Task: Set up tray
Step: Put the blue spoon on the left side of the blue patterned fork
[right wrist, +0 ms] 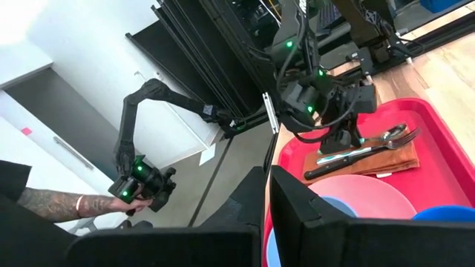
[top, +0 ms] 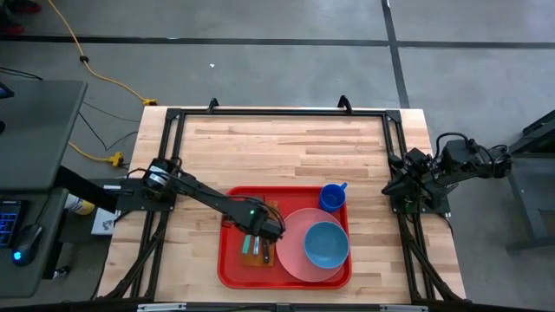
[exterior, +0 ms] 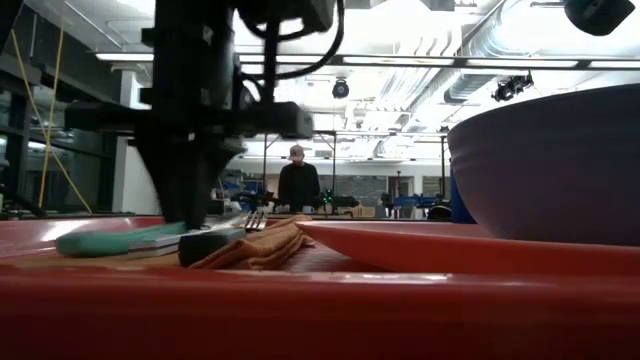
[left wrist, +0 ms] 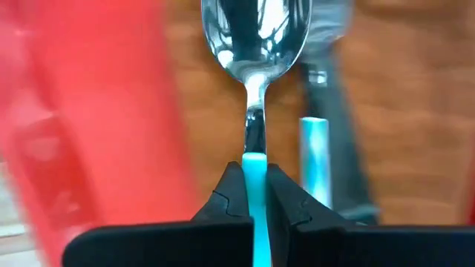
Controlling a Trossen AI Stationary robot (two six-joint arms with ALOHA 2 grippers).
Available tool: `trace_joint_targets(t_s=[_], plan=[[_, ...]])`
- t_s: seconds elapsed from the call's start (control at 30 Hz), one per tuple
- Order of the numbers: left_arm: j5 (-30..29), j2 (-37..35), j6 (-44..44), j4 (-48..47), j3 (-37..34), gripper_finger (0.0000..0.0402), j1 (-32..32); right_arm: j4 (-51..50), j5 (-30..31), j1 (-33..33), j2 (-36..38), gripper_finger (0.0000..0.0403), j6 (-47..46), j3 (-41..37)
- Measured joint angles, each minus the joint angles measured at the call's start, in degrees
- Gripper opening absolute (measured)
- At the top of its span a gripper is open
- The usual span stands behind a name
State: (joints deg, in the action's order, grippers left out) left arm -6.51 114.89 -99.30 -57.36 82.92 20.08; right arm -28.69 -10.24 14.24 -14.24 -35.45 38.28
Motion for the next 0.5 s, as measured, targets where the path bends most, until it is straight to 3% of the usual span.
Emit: trace_joint_targets(t_s=[0.43, 0.5], plan=[[1.1, 1.2, -0.1, 0.3, 0.1, 0.0034, -0.2, -0.2, -0.8, 0.0, 0.0, 0.0000, -0.5, 0.0], [1.1, 1.2, 0.0, 0.3, 0.1, 0.0050, -0.2, -0.2, -0.9, 0.0, 0.0, 0.0000, -0.5, 0.0]])
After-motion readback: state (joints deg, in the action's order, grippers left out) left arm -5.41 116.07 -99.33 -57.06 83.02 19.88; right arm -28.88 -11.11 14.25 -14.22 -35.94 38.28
